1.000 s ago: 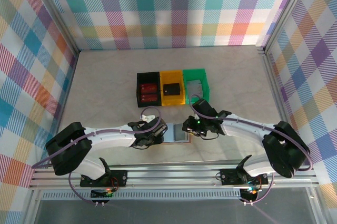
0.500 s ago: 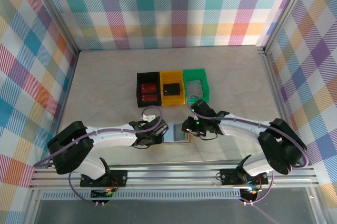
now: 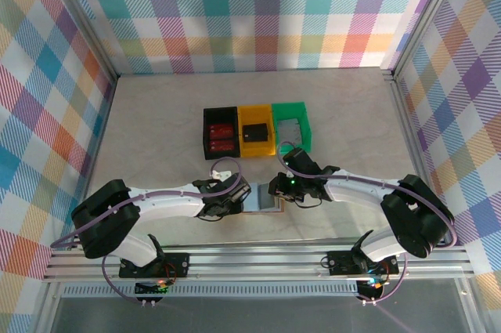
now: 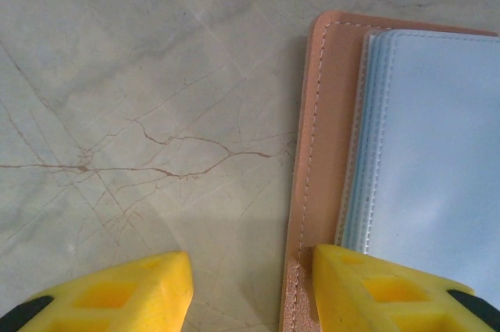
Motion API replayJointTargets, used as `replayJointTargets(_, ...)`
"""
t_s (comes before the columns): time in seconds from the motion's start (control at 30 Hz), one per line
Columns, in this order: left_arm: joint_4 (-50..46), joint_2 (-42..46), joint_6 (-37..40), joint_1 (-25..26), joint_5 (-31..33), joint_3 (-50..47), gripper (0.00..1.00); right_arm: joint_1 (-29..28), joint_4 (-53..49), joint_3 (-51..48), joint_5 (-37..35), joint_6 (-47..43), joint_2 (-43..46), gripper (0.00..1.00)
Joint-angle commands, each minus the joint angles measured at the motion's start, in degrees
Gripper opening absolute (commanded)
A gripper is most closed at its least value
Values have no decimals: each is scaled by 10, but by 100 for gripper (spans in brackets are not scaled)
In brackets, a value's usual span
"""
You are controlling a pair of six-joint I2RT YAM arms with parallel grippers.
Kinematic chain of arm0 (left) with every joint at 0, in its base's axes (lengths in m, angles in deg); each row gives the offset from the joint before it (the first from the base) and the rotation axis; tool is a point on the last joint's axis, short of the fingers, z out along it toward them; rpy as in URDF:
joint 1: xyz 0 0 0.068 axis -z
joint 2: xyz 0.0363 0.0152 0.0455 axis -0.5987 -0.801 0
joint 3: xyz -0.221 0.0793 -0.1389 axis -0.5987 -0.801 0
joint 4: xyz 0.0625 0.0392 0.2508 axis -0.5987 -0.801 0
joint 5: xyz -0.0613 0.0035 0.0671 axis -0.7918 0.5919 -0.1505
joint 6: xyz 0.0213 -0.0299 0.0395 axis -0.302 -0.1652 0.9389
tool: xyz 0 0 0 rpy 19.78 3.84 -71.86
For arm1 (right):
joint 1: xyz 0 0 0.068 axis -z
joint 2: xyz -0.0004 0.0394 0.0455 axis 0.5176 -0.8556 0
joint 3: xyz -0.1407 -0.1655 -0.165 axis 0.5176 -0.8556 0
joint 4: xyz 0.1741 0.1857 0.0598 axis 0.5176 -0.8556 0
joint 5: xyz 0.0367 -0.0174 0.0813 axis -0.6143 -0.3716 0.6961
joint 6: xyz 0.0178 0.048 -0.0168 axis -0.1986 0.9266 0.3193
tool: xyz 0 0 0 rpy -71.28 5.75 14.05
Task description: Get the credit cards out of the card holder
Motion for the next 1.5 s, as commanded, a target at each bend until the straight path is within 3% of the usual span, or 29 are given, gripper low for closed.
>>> replayJointTargets(0.0,64,-37,-10,5,-41,-13,47,-7,15,-4,11,-5,8,25)
replayJointTargets(0.67,69,-36,-9,6,-43,-15,46,-43,42,37,19,5,-3,24)
replayJointTargets(1.47,60,-12,-8,6,-33,-20,46,-72,72,83,34,26,-82,26)
